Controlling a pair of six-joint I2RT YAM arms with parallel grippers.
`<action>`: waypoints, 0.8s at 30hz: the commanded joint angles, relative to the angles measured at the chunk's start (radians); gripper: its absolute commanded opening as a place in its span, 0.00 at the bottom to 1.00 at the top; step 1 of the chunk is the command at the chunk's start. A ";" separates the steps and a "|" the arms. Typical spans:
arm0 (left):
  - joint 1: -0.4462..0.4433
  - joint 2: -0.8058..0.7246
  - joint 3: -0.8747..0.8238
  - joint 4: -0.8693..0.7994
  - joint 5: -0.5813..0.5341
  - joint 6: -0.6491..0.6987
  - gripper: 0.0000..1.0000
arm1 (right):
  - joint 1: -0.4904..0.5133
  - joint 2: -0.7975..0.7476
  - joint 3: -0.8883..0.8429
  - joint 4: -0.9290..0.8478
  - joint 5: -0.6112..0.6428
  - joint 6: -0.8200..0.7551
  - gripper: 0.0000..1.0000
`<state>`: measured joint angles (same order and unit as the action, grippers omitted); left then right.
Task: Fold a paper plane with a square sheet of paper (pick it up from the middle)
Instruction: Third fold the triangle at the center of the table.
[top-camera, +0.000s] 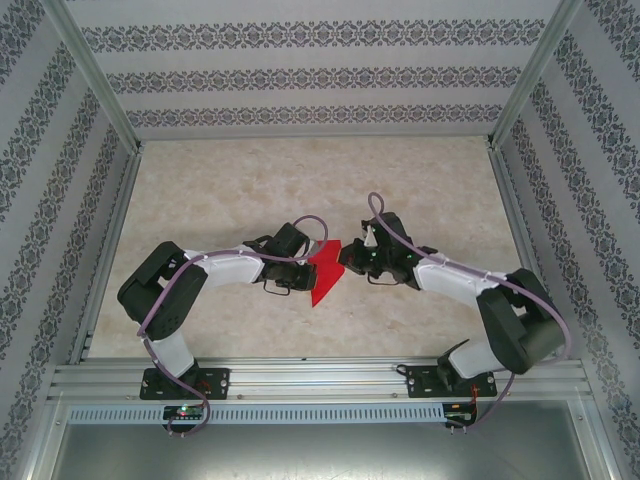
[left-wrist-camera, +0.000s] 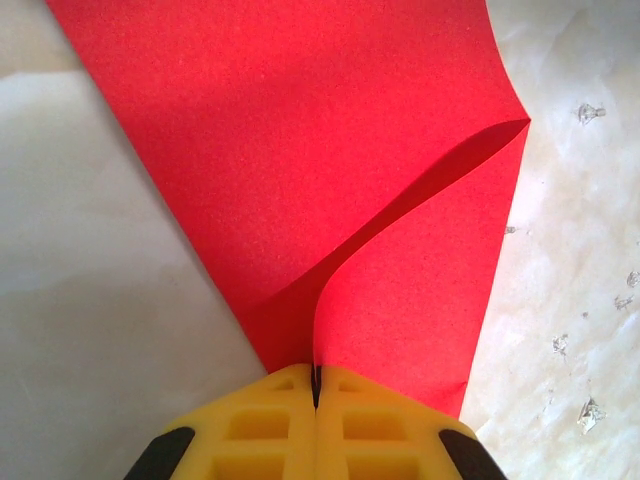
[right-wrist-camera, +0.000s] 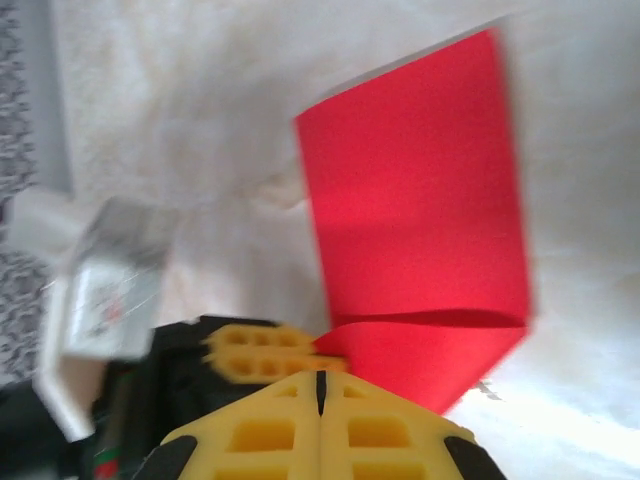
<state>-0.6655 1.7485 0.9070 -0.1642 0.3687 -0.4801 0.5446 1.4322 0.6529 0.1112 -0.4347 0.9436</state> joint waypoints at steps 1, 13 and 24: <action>0.006 0.036 0.006 -0.078 -0.044 -0.004 0.02 | 0.065 0.000 -0.098 0.129 0.013 0.096 0.00; 0.006 0.054 0.009 -0.067 -0.038 -0.025 0.02 | 0.173 0.187 -0.130 0.387 -0.020 0.213 0.00; 0.006 0.071 0.015 -0.079 -0.052 -0.023 0.02 | 0.170 0.330 -0.168 0.463 -0.015 0.209 0.00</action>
<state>-0.6655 1.7664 0.9287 -0.1719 0.3607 -0.4961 0.7090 1.7031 0.5137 0.5308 -0.4572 1.1526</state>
